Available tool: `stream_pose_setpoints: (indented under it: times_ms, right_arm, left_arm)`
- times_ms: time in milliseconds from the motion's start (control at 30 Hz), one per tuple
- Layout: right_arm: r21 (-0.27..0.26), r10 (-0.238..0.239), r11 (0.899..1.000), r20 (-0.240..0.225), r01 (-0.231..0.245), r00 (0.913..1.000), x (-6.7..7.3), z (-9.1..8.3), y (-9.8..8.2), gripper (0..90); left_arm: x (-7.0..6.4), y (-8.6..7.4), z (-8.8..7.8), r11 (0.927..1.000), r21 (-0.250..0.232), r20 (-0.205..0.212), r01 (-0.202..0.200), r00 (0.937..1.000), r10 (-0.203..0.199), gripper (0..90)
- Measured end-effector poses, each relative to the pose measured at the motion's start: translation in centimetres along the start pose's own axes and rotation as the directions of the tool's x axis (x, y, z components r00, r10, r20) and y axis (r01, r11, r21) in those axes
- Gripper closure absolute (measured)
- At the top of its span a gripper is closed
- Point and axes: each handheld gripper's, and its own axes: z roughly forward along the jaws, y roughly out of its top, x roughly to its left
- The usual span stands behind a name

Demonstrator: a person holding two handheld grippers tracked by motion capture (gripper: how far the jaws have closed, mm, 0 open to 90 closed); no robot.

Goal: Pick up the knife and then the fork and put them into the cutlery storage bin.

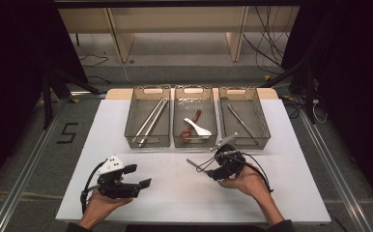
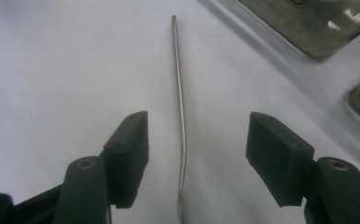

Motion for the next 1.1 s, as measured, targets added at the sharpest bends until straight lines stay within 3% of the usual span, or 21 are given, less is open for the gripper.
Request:
stream_pose_setpoints:
  times_ms: [267,633,833,1100]
  right_arm:
    - [0.086,0.000,0.996,0.004,0.000,1.0000,0.3,1.0,-0.2,52.1]
    - [0.141,0.014,0.990,-0.002,-0.014,0.9999,0.2,2.0,-0.6,68.0]
    - [0.169,-0.007,0.986,0.008,0.005,0.9999,0.5,2.3,-0.6,76.0]
    - [0.196,0.000,0.981,-0.004,0.001,1.0000,0.6,2.5,-0.3,85.5]
  left_arm:
    - [0.0,0.0,0.0,1.0000,0.002,-0.001,-0.003,1.0000,0.003,20.2]
    - [0.0,0.0,0.0,1.0000,0.002,0.000,-0.004,1.0000,0.004,20.2]
    - [0.0,0.0,0.1,0.9999,0.007,0.002,-0.009,1.0000,0.009,20.1]
    - [-0.1,0.0,0.1,0.9999,0.007,0.006,-0.010,0.9999,0.010,20.2]
